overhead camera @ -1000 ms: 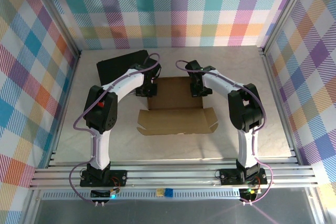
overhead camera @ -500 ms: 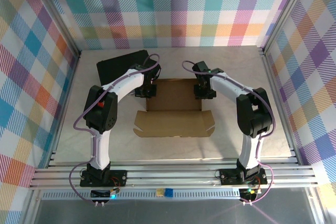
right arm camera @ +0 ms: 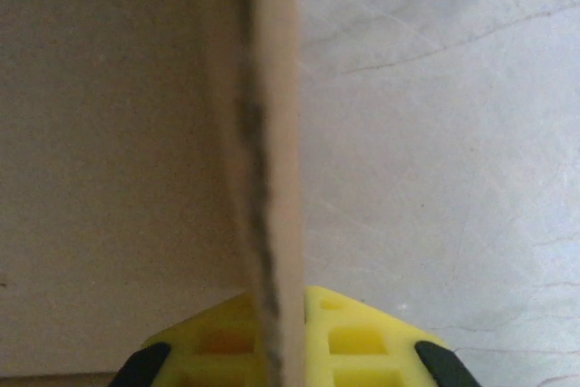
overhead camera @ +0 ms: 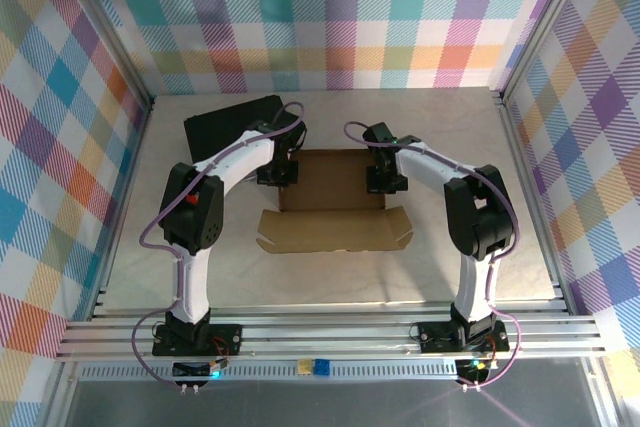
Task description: Fold the paper box
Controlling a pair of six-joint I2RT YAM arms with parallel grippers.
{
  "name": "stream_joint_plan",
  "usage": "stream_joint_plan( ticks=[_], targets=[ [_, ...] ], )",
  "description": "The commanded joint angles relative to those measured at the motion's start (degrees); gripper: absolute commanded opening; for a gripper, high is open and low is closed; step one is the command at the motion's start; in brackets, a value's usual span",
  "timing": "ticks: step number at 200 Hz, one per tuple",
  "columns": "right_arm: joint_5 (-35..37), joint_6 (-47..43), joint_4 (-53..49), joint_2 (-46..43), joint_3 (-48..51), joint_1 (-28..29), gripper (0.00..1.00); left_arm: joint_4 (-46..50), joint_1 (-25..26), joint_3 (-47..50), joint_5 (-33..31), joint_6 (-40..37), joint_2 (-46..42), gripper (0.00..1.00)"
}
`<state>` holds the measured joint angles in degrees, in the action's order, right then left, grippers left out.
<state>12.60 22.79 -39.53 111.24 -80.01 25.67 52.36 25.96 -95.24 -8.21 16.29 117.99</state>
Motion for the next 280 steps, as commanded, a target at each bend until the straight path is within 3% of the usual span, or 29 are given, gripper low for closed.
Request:
stream_joint_plan(
  ticks=[1, 64, 102, 130, 176, 225, 280],
  targets=[
    [4.2, 0.1, -1.7, 2.7, -2.8, -0.3, 0.01, 2.6, -0.6, -1.9, -1.6, -0.2, 0.3, 0.00],
    [13.4, 2.6, -9.4, 5.3, -6.1, 1.4, 0.00, 2.8, -0.6, -2.5, -2.0, -0.3, 0.6, 0.00],
    [11.4, 5.1, -10.9, 4.3, -5.3, 1.4, 0.00, 3.4, -0.6, -3.5, -1.3, 0.0, 1.3, 0.00],
    [7.9, 5.8, -11.6, 2.8, -4.8, 1.4, 0.00, 3.6, -0.2, -4.6, 0.8, 1.1, 0.3, 0.28],
    [5.5, 4.5, -13.3, 2.7, -5.0, 1.3, 0.00, 5.4, 0.2, -7.5, 5.0, 2.1, -1.1, 0.49],
    [2.9, 6.2, -16.0, 3.1, -5.7, 0.4, 0.00, 5.0, 0.7, -9.6, 4.9, 5.4, -5.1, 0.55],
    [-2.4, 16.7, -22.3, -1.9, -3.3, -5.9, 0.00, 4.2, 2.8, -16.6, -7.4, 14.1, -13.5, 0.56]
  ],
)
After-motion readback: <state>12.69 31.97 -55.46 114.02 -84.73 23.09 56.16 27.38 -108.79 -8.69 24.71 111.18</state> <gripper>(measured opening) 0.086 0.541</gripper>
